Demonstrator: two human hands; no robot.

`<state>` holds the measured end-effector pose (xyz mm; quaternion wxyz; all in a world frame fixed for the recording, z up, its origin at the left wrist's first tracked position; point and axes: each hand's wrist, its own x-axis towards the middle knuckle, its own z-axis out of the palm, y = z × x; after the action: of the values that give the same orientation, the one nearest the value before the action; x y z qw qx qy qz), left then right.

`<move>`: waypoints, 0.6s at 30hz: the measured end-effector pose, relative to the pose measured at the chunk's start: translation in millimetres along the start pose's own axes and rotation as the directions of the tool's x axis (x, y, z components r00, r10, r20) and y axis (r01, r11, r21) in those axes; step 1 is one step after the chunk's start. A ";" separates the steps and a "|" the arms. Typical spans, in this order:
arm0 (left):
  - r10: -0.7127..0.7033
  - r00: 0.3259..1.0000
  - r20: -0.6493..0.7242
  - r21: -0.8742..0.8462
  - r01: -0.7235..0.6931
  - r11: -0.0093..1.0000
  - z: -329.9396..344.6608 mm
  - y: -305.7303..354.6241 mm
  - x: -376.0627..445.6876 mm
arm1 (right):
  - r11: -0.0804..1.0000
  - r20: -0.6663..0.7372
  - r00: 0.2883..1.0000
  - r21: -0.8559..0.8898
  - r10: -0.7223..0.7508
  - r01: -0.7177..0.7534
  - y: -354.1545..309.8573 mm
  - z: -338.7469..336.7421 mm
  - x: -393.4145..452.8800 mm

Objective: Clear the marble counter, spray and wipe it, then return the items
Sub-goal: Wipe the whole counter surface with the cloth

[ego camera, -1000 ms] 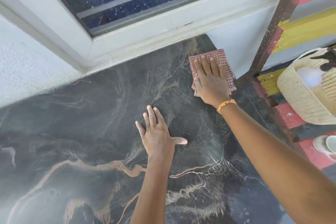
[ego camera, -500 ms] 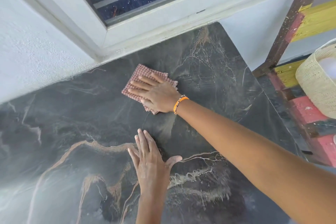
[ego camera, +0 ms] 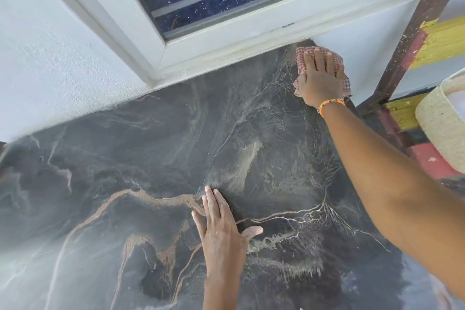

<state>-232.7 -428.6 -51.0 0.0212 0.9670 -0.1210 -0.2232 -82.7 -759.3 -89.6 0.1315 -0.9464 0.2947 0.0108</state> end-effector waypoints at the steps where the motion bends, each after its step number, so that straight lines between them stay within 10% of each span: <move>1: -0.004 1.000 -0.001 -0.005 0.004 1.000 0.7 0.1 0.7 | 1.000 -0.015 1.000 0.002 0.017 -0.017 -2.7 1.5 -15.9; 10: -0.089 0.996 -0.022 -0.127 0.086 0.988 11.7 -29.9 -38.9 | 0.957 0.094 0.952 0.017 -0.290 0.290 -104.6 34.9 -156.6; 18: -0.206 0.978 0.040 -0.144 0.209 0.967 25.2 -60.1 -90.1 | 0.656 0.274 0.624 0.034 -0.732 0.754 -179.2 66.0 -276.3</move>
<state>-308.7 -348.1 -41.0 0.0675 0.9673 -0.0026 -0.2446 -206.7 -447.2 -82.7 0.1223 -0.9776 -0.1434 0.0934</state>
